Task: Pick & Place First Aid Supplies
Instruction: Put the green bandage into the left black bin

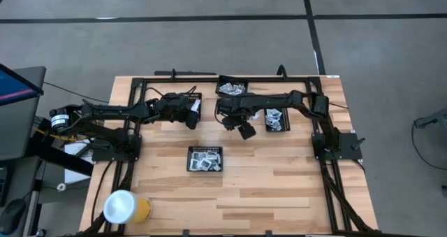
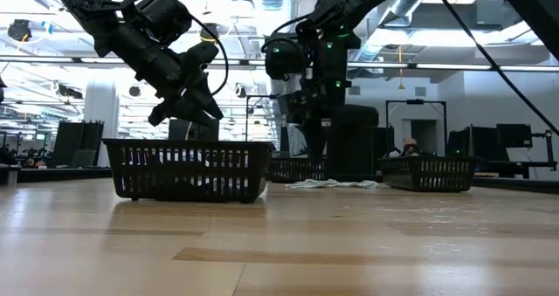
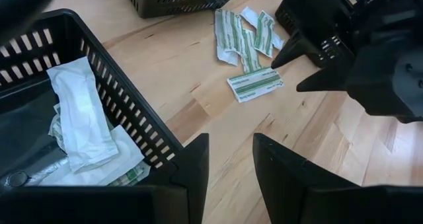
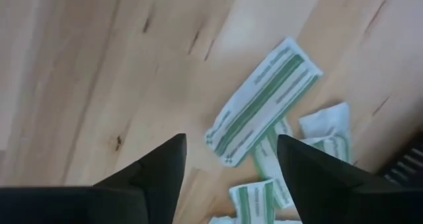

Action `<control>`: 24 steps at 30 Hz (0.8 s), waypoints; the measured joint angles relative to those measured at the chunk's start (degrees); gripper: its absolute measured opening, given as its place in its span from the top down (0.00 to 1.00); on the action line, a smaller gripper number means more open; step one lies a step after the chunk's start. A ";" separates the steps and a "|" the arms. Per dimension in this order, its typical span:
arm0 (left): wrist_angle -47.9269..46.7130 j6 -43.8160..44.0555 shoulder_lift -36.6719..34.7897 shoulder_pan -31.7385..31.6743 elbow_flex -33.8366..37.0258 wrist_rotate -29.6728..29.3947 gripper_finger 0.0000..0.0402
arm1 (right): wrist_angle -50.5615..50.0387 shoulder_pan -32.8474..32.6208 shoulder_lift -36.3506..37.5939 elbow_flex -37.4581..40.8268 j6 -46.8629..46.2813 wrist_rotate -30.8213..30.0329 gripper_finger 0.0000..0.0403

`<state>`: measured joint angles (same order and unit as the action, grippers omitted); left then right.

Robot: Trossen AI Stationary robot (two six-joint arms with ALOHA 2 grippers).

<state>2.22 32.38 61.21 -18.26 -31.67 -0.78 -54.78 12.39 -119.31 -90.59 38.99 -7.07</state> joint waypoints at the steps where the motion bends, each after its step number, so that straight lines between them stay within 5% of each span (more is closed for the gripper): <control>1: 0.00 0.00 0.00 0.00 0.01 0.00 0.71 | 0.23 0.09 0.00 0.00 0.02 0.06 0.43; 17: 0.41 0.00 0.00 -0.01 0.01 0.00 0.71 | 8.50 0.31 0.44 10.40 -4.55 0.58 0.56; 24: 0.42 0.00 0.00 -0.02 0.01 0.00 0.71 | 7.86 0.39 0.37 10.58 -6.49 1.33 0.85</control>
<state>2.63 32.38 61.21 -18.28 -31.66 -0.78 -46.92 12.78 -118.93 -80.01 32.50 -5.74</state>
